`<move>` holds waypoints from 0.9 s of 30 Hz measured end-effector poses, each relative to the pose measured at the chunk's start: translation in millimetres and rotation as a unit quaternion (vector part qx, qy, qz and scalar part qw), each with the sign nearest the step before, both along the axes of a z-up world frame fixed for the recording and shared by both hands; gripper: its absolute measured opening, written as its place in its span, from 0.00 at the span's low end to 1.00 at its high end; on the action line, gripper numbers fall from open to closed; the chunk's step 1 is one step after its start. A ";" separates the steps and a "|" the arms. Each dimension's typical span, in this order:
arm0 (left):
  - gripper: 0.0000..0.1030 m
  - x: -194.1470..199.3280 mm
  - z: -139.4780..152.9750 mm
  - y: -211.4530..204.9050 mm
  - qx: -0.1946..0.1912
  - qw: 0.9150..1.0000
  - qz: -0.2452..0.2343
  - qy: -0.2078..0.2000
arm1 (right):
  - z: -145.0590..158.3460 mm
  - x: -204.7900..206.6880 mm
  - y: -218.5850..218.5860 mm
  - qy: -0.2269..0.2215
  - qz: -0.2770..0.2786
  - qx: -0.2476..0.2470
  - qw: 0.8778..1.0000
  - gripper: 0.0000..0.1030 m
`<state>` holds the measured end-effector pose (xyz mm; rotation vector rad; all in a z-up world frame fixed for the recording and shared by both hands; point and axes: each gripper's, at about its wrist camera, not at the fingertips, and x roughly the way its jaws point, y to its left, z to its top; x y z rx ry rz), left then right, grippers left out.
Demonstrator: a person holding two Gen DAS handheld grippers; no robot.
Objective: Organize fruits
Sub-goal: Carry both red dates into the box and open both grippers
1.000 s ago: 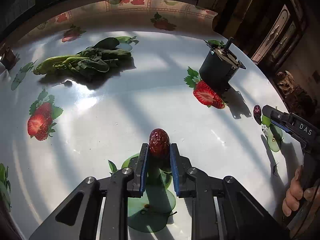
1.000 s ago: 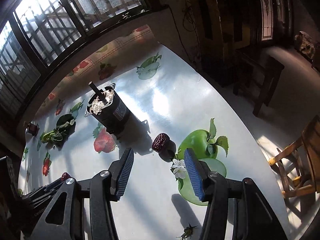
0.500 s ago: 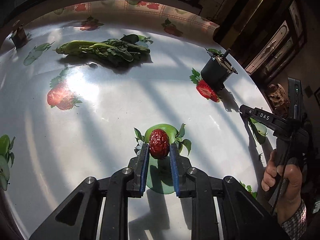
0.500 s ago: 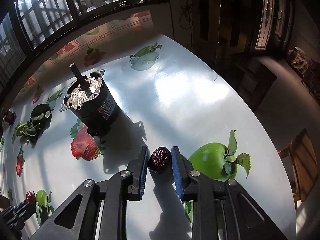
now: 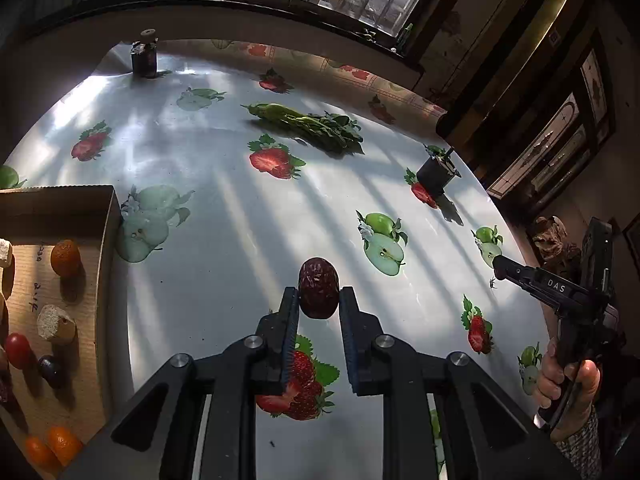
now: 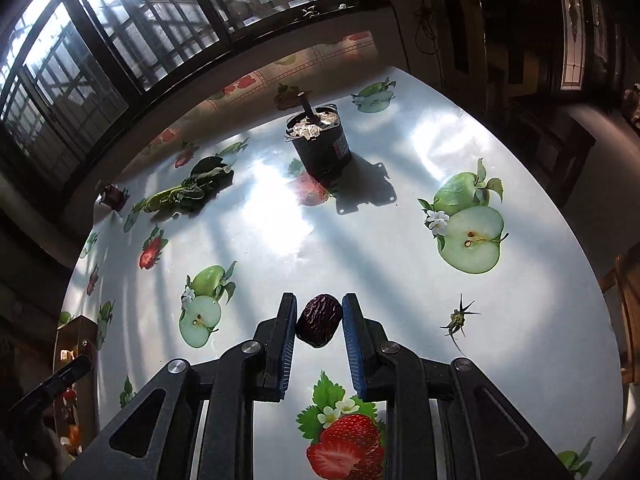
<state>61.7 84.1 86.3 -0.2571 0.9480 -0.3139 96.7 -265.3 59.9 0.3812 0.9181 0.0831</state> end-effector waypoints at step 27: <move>0.19 -89.3 -42.7 232.1 0.032 0.977 0.207 0.031 | -10.6 -81.2 408.6 -0.001 0.340 -0.037 0.940 0.25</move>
